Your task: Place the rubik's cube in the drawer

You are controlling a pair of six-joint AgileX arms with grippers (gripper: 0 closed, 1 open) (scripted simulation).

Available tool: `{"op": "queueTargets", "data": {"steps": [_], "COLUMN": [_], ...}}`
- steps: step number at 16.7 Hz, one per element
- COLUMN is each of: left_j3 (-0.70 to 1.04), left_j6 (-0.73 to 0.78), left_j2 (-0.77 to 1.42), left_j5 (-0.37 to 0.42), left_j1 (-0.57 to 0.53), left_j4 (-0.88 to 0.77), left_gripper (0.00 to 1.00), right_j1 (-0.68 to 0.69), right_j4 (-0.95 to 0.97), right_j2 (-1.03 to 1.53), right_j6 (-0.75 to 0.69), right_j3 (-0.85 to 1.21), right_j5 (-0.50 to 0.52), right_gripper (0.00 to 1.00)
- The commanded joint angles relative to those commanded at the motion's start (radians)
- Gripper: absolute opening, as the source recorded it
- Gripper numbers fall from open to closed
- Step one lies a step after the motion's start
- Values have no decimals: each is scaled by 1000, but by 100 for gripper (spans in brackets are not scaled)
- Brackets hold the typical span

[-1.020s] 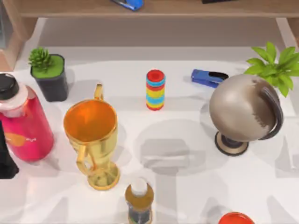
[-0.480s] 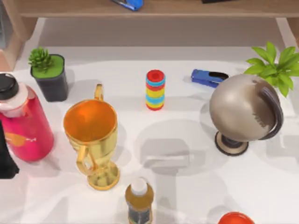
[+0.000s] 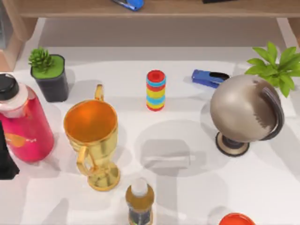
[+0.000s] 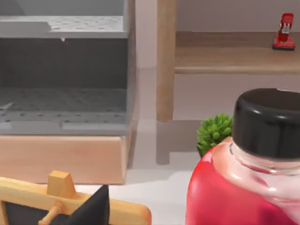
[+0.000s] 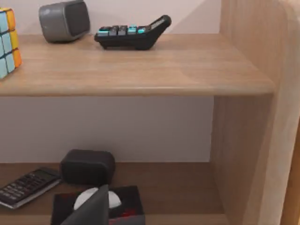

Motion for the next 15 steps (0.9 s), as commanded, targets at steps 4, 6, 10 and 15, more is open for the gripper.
{"op": "queueTargets", "data": {"steps": [4, 6, 10, 15], "left_j3": [0, 0, 0, 0], "left_j6": [0, 0, 0, 0], "left_j2": [0, 0, 0, 0], "left_j5": [0, 0, 0, 0], "left_j1": [0, 0, 0, 0], "left_j4": [0, 0, 0, 0], "left_gripper": [100, 100, 100, 100], "right_j1": [118, 169, 244, 276], "right_j4": [15, 23, 40, 50], "right_j2": [391, 562, 818, 917], "right_j6": [-1, -2, -3, -3], "right_j3": [367, 525, 764, 860], "right_j5": [124, 176, 257, 291], "right_gripper": [100, 100, 100, 100]}}
